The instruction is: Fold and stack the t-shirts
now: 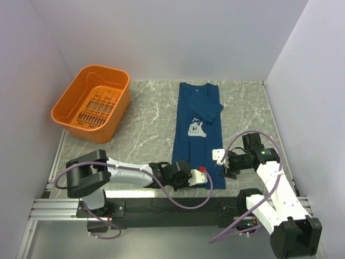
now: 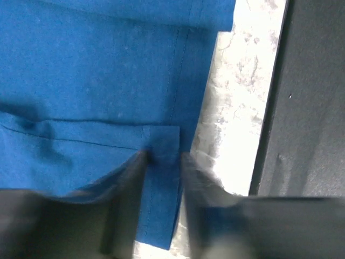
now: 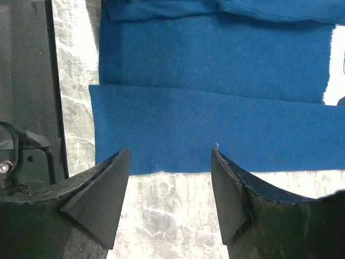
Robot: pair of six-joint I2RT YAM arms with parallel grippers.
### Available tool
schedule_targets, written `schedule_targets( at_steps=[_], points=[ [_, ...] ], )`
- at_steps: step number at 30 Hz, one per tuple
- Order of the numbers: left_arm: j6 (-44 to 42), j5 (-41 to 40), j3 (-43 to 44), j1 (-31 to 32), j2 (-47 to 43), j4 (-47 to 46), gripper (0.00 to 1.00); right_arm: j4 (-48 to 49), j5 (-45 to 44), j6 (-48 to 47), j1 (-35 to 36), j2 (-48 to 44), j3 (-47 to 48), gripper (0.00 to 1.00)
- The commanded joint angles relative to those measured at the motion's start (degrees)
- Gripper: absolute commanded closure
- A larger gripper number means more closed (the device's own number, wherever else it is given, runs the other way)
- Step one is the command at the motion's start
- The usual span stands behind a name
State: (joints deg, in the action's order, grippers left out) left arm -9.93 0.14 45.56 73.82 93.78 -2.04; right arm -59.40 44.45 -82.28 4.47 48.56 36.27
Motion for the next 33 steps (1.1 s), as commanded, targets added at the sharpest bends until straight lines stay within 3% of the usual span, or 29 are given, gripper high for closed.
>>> schedule_targets(
  at_steps=[1, 8, 15, 18, 25, 33],
  points=[
    [-0.3, 1.0, 2.2, 0.5, 0.7, -0.6, 0.75, 0.8, 0.4, 0.1, -0.6, 0.1, 0.0, 0.32],
    [-0.5, 1.4, 2.3, 1.4, -1.5, 1.2, 0.88, 0.8, -0.1, 0.3, -0.7, 0.5, -0.2, 0.33],
    [-0.3, 3.6, 1.1, 2.0, -4.7, 3.3, 0.84, 1.7, -0.6, 0.5, -0.8, 2.1, -0.3, 0.33],
    [-0.1, 4.6, 0.5, 2.3, -4.8, 3.8, 0.78, 1.0, -1.0, -1.2, -0.7, 3.3, 0.0, 0.33],
    [1.0, 4.1, -2.3, 2.6, -6.9, 2.5, 0.33, -0.3, -3.9, -6.2, -0.7, 5.3, 0.8, 0.31],
    [2.6, 0.0, -6.1, 2.6, -16.5, 2.5, 0.29, -1.1, -4.6, -5.8, -2.3, 2.7, 4.9, 0.3]
  ],
)
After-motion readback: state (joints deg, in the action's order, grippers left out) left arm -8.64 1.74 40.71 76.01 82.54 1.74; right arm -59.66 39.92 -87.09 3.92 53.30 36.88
